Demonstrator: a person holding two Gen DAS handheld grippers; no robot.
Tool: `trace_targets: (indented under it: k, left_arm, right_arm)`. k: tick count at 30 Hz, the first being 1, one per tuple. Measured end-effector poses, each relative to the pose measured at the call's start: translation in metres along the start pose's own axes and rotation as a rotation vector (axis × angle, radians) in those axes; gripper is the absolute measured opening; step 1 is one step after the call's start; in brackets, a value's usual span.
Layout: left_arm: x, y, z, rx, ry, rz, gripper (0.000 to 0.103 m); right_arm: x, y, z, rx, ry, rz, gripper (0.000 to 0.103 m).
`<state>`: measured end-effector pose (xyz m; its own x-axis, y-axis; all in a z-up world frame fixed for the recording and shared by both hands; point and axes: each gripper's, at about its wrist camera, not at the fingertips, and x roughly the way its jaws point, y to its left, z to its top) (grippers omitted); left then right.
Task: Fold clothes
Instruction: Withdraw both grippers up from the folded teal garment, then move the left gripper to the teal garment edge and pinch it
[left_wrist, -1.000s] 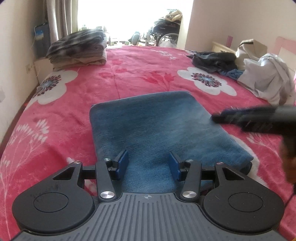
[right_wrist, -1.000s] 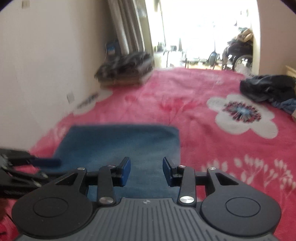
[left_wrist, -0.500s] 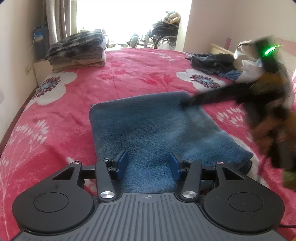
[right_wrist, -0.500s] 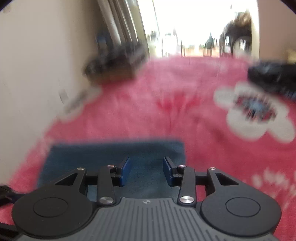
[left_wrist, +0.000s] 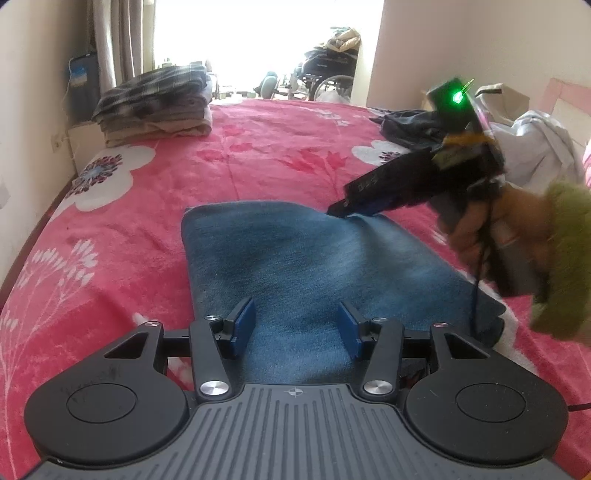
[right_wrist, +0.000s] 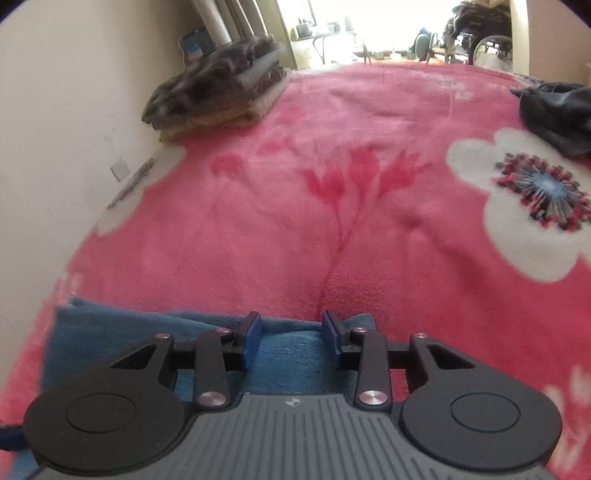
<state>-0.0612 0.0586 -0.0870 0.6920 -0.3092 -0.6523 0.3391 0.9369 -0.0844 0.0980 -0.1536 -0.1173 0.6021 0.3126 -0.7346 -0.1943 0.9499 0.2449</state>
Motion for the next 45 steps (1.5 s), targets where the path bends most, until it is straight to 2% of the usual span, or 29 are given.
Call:
trace_targets:
  k: [4, 6, 8, 10, 12, 14, 16, 18, 20, 23, 26, 29, 32, 36, 38, 40, 42, 45]
  left_arm:
    - [0.000, 0.003, 0.000, -0.001, 0.003, -0.010, 0.050]
    - [0.000, 0.004, 0.000, -0.002, 0.000, -0.014, 0.050]
    - [-0.003, 0.004, 0.001, 0.000, -0.003, -0.007, 0.050]
    - [-0.009, 0.003, 0.005, 0.022, -0.027, 0.017, 0.050]
    - [-0.018, 0.003, 0.011, 0.051, -0.064, 0.047, 0.050]
    - [-0.021, 0.008, 0.024, 0.063, -0.096, 0.050, 0.050]
    - [-0.011, 0.012, 0.043, 0.052, -0.084, 0.047, 0.050]
    - [0.011, 0.015, 0.063, 0.034, -0.024, 0.062, 0.050]
    - [0.038, 0.016, 0.075, 0.021, 0.067, 0.108, 0.050]
    - [0.072, 0.016, 0.084, -0.006, 0.194, 0.172, 0.050]
    - [0.080, 0.012, 0.084, 0.005, 0.221, 0.205, 0.051]
    - [0.083, 0.005, 0.084, 0.029, 0.230, 0.236, 0.052]
    - [0.086, -0.001, 0.084, 0.052, 0.239, 0.266, 0.052]
    - [0.086, -0.010, 0.085, 0.088, 0.240, 0.292, 0.052]
    - [0.086, -0.012, 0.085, 0.103, 0.236, 0.302, 0.052]
    - [0.086, -0.015, 0.084, 0.114, 0.234, 0.308, 0.052]
    - [0.087, -0.018, 0.084, 0.132, 0.232, 0.318, 0.052]
    - [0.087, -0.022, 0.083, 0.159, 0.228, 0.334, 0.052]
  right_arm:
    - [-0.032, 0.018, 0.011, -0.030, -0.089, 0.049, 0.040]
    - [-0.049, 0.035, 0.014, -0.076, -0.130, 0.150, 0.040]
    - [-0.053, 0.055, 0.014, -0.142, -0.117, 0.254, 0.040]
    - [-0.049, 0.072, 0.012, -0.194, -0.097, 0.283, 0.039]
    - [-0.048, 0.077, 0.012, -0.189, -0.100, 0.260, 0.039]
    - [-0.055, 0.069, 0.011, -0.130, -0.110, 0.262, 0.039]
    - [-0.066, 0.053, 0.007, -0.067, -0.119, 0.247, 0.039]
    - [-0.080, 0.036, 0.000, -0.029, -0.125, 0.199, 0.039]
    - [-0.088, 0.019, -0.008, -0.009, -0.122, 0.142, 0.039]
    - [-0.082, -0.007, -0.020, 0.030, -0.077, 0.069, 0.039]
    - [-0.052, -0.032, -0.032, 0.077, 0.030, 0.004, 0.039]
    - [-0.047, -0.053, -0.038, 0.194, 0.042, 0.057, 0.039]
    - [-0.070, -0.048, -0.038, 0.168, -0.009, 0.035, 0.038]
    - [-0.102, -0.036, -0.046, 0.100, -0.074, 0.100, 0.038]
    - [-0.098, -0.027, -0.053, 0.043, -0.049, 0.099, 0.038]
    - [-0.082, -0.022, -0.064, 0.001, 0.011, 0.058, 0.038]
    - [-0.073, -0.022, -0.071, -0.001, 0.018, 0.039, 0.038]
    - [-0.086, -0.017, -0.065, 0.002, 0.008, 0.033, 0.038]
